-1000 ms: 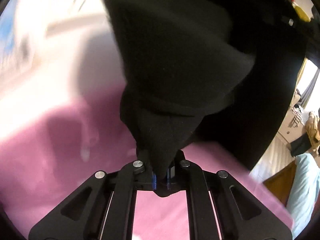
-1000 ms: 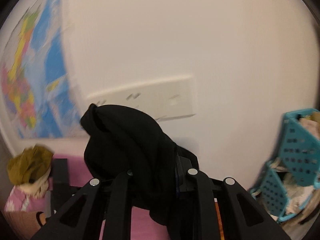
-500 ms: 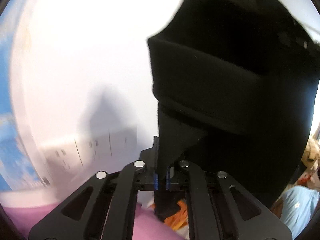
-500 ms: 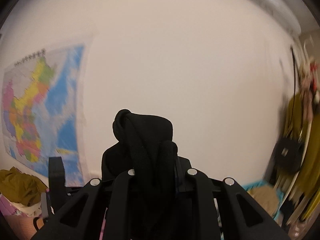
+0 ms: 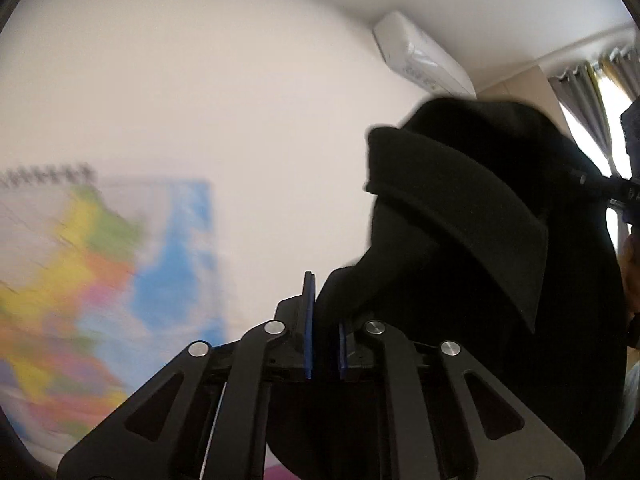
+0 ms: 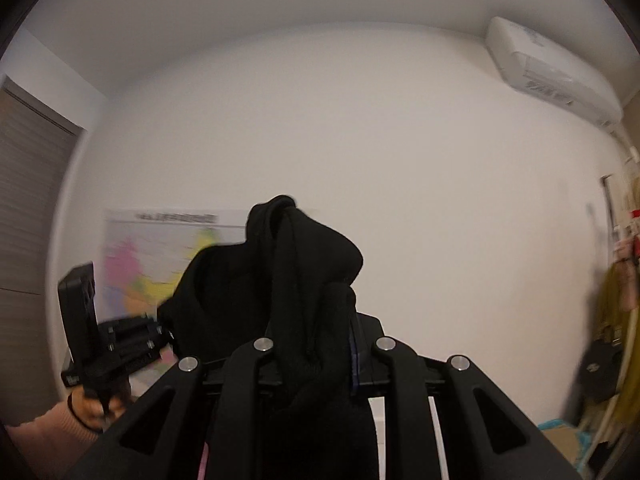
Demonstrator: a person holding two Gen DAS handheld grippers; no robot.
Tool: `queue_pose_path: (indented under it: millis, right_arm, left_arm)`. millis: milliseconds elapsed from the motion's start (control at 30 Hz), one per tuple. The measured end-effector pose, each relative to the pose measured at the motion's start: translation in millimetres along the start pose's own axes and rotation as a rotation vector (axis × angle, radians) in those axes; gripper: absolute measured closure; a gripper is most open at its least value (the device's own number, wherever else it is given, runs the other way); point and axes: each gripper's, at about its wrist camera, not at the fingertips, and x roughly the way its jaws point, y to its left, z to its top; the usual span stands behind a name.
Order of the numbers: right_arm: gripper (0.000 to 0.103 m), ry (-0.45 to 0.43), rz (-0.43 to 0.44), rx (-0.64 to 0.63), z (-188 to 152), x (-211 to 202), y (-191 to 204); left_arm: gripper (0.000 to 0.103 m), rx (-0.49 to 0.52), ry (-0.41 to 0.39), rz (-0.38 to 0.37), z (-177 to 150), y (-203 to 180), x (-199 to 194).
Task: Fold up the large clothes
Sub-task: 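Hold the jacket up with both grippers and shake it open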
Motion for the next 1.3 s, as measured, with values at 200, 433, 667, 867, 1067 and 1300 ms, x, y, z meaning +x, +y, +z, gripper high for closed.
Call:
queue_pose_path:
  millis: [200, 433, 667, 867, 1067, 1300]
  right_arm:
    - [0.086, 0.007, 0.272, 0.083, -25, -31, 39]
    - [0.085, 0.049, 0.466, 0.147, -69, -23, 63]
    - [0.083, 0.356, 0.456, 0.256, -177, 125, 61]
    - [0.083, 0.744, 0.367, 0.338, -325, 259, 80]
    - [0.083, 1.014, 0.288, 0.387, -462, 322, 84]
    - [0.063, 1.048, 0.314, 0.410, -468, 318, 57]
  left_arm:
    - [0.091, 0.149, 0.033, 0.154, 9, -17, -105]
    - [0.091, 0.248, 0.168, 0.262, 1, -47, -168]
    - [0.091, 0.110, 0.502, 0.326, -115, 40, -55]
    - [0.100, -0.034, 0.787, 0.369, -281, 103, 45]
    - [0.099, -0.166, 1.066, 0.319, -414, 128, 97]
    - [0.010, -0.276, 1.148, 0.083, -455, 147, 106]
